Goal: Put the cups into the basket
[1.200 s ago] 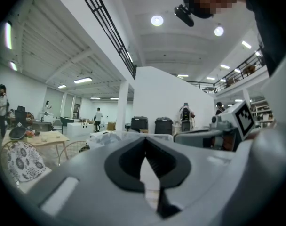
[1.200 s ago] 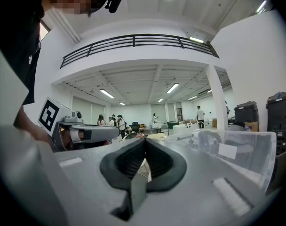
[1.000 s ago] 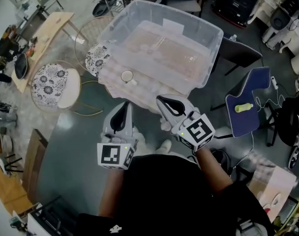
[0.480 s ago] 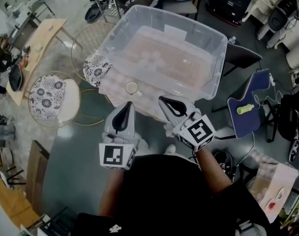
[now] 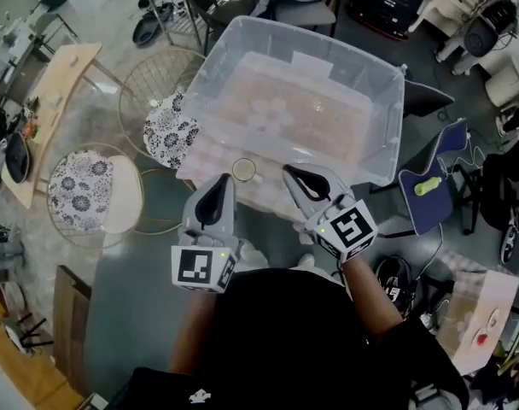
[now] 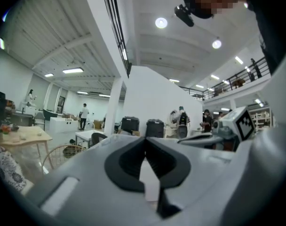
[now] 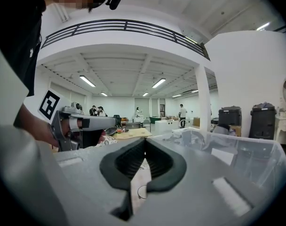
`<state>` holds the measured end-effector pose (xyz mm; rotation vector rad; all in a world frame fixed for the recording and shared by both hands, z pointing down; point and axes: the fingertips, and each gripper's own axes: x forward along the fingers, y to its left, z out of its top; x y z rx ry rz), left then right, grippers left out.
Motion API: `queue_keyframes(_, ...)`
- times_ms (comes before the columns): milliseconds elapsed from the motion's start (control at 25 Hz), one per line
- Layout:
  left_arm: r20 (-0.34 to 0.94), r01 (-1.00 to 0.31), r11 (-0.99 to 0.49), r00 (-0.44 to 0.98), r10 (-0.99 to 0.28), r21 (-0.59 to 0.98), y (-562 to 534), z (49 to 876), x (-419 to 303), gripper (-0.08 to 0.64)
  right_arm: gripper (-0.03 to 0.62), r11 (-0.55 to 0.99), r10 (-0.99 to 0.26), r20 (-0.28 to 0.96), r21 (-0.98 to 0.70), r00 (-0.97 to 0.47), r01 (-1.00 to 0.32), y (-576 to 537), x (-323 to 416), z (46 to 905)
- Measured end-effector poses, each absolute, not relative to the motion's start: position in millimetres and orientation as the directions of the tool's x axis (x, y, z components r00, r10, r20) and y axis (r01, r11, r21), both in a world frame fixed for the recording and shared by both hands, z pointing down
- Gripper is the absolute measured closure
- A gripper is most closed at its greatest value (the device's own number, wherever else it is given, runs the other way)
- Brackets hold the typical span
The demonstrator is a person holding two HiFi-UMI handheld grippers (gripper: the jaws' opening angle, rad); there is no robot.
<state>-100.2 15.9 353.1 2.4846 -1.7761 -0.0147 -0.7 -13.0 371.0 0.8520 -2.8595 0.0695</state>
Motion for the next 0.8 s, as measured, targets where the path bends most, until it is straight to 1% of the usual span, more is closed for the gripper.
queue_keyframes(280, 0.049, -0.921, -0.371, 0.378, -0.924, 0.115, -3, 367, -128, 0.557, 0.591, 0.805, -0.585, 0.202, 0.029, -0.785, -0.592, -21, -21, 380)
queue_keyframes(520, 0.053, -0.902, -0.415, 0.423, -0.904, 0.122, -10, 374, -135, 0.557, 0.591, 0.772, -0.624, 0.222, 0.031, -0.749, -0.635, -26, -23, 387)
queue_keyframes(680, 0.054, -0.895, -0.424, 0.434, -0.899, 0.135, -11, 377, -138, 0.557, 0.591, 0.765, -0.630, 0.248, 0.039, -0.736, -0.642, -25, -22, 395)
queue_keyframes(800, 0.070, -0.888, -0.443, 0.453, -0.889, 0.123, -14, 383, -133, 0.557, 0.591, 0.764, -0.622, 0.271, 0.002, -0.735, -0.646, -27, -18, 406)
